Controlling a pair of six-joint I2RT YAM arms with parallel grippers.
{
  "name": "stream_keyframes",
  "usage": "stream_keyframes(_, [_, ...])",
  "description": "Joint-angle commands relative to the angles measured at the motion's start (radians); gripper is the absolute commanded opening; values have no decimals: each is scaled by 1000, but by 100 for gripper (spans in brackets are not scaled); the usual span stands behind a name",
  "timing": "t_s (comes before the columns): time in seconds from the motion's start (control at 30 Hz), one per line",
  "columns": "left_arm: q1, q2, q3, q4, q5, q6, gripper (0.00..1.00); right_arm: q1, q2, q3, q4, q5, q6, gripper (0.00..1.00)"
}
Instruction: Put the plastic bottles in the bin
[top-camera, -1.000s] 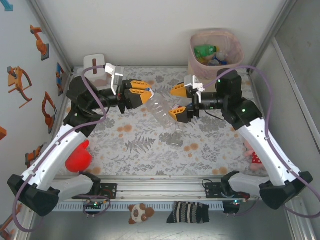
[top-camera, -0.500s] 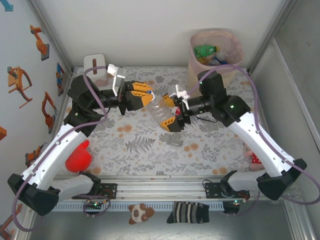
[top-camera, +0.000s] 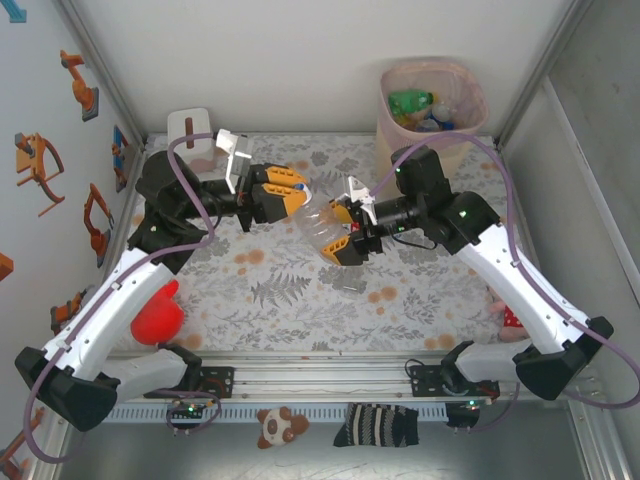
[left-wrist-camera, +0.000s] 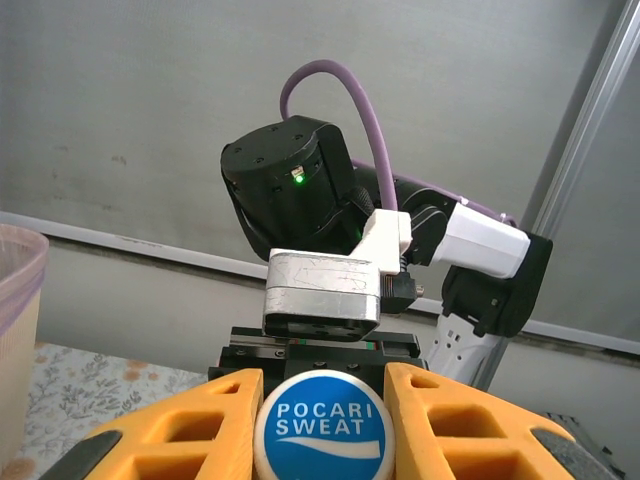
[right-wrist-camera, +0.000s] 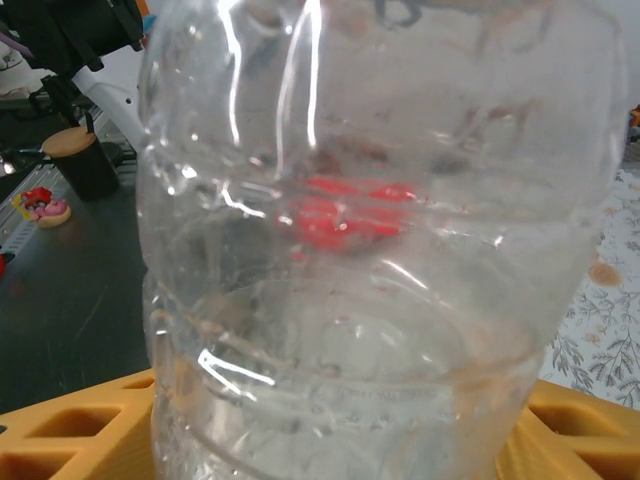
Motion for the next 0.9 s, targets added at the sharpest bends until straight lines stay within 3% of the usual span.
stream_keyframes(0.0, [0,-24,6,55,-6,20,5,11,-12,36,-32,-4,-13,64])
stream_keyframes(0.1, [2,-26,2,55,-17,22,11,11,-12,43,-32,6,-10,63])
stream_keyframes(0.13, [2,-29,2,52,-24,25,17,12,-14,43,-28,18,-7,62])
stream_keyframes(0.2, [6,-42,-2,12,-62,48,37,11,-19,43,-21,47,3,61])
stream_keyframes(0.3, [12,-77,-21,-43,-147,95,56,8,-25,52,-19,71,8,60])
stream_keyframes(0.43, [28,-125,-37,-117,-222,145,71,-10,-28,74,-18,99,27,59])
stream_keyframes(0.63, [42,-189,-60,-207,-312,206,77,-93,-16,137,18,190,109,59])
stream_keyframes(0.87, [50,-209,-63,-246,-329,219,77,-227,52,283,26,290,218,59])
